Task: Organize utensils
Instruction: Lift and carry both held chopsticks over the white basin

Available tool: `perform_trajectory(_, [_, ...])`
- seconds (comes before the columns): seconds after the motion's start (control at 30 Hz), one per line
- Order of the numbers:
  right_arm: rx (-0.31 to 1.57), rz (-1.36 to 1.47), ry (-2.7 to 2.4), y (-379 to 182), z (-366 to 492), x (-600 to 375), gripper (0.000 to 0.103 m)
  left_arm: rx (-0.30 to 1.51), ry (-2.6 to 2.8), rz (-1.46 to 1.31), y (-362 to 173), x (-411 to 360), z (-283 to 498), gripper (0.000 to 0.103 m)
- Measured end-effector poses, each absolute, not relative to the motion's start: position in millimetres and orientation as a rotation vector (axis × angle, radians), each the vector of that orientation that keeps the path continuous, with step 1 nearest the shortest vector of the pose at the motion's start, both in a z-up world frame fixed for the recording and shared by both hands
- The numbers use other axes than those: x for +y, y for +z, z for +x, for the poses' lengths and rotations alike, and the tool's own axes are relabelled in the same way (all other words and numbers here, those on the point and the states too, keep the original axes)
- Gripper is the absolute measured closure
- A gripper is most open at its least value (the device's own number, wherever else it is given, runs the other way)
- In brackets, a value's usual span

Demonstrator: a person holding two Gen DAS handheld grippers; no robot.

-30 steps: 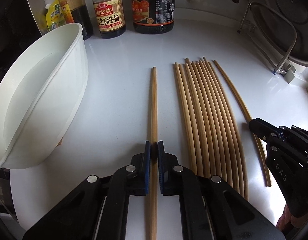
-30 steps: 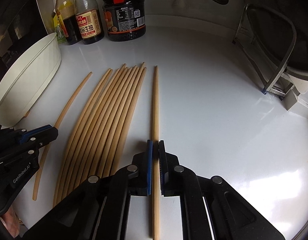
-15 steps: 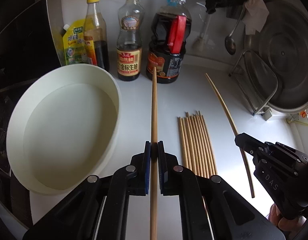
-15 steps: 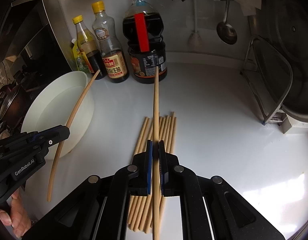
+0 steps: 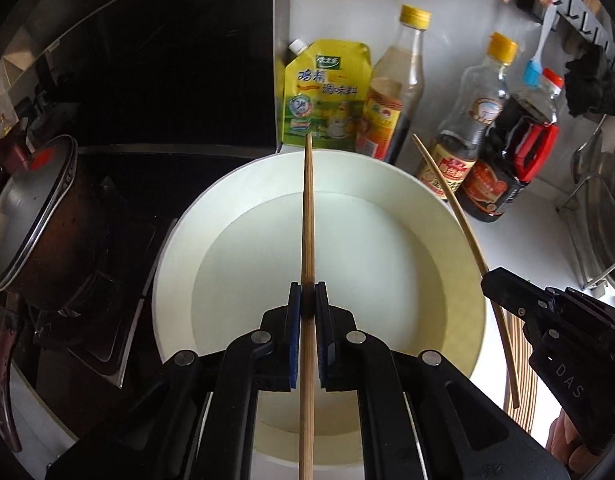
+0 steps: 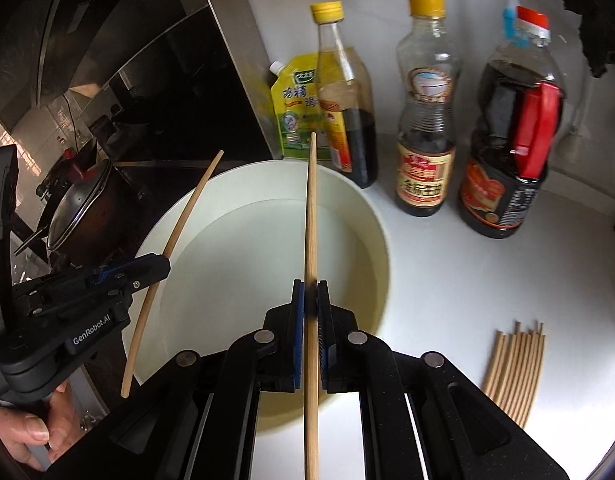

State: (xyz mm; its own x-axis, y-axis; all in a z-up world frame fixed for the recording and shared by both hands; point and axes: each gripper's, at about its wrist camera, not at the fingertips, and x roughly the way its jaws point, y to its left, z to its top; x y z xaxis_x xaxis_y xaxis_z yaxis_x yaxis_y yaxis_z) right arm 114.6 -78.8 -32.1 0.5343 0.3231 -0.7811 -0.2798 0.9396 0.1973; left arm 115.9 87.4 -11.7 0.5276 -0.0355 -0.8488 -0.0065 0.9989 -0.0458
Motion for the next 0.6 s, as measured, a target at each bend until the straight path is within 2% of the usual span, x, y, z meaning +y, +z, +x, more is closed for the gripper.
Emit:
perform_trajectory(0.37, [1.102, 0.040, 0.326, -79, 147, -32, 0.097, 1.136, -0.043, -0.048, -60, 112, 144, 0.095])
perform_trajectory(0.6, [1.132, 0.034, 0.300, -95, 150, -31, 0.097, 1.169, -0.062, -0.055, -74, 116, 151, 0.095])
